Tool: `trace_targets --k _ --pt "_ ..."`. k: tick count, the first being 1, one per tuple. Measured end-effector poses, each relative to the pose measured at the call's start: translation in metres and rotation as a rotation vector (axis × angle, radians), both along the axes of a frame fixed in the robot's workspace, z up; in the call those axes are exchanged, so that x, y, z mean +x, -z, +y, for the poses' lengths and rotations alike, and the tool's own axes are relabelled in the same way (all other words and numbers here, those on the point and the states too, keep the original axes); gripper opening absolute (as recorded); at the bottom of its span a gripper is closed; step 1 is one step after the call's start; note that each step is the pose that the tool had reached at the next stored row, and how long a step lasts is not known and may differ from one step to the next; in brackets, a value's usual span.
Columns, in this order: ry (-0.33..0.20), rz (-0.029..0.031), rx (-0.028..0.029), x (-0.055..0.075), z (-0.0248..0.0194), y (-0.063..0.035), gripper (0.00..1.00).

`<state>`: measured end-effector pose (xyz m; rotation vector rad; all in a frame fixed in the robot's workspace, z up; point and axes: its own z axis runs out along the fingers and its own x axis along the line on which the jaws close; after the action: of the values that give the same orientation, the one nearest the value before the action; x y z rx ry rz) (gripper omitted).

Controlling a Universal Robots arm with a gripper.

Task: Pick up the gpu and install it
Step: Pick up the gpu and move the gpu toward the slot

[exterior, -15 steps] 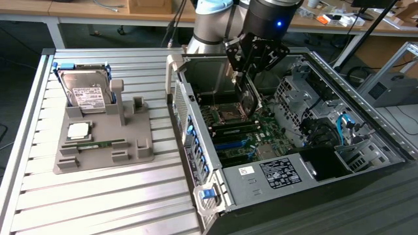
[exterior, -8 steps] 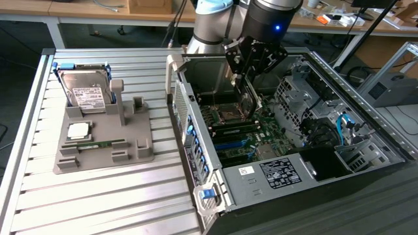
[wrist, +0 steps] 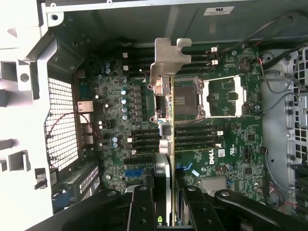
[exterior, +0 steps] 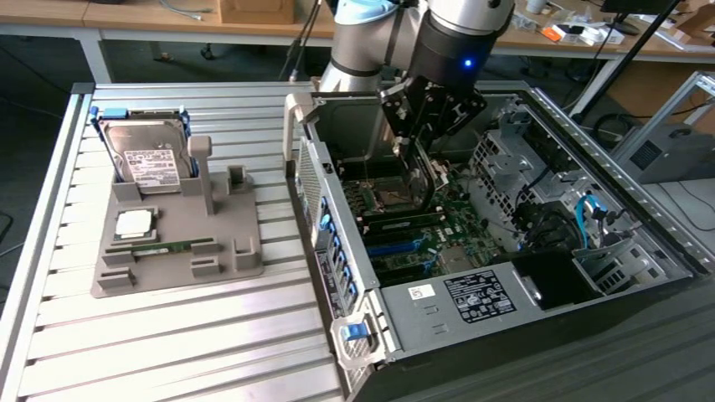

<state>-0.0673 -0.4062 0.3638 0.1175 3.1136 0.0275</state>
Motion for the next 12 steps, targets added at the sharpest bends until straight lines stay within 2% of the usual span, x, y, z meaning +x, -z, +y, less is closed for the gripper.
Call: trace_targets --k 12 --pt "0.0 0.0 0.0001 0.0 0.0 0.0062 0.27"
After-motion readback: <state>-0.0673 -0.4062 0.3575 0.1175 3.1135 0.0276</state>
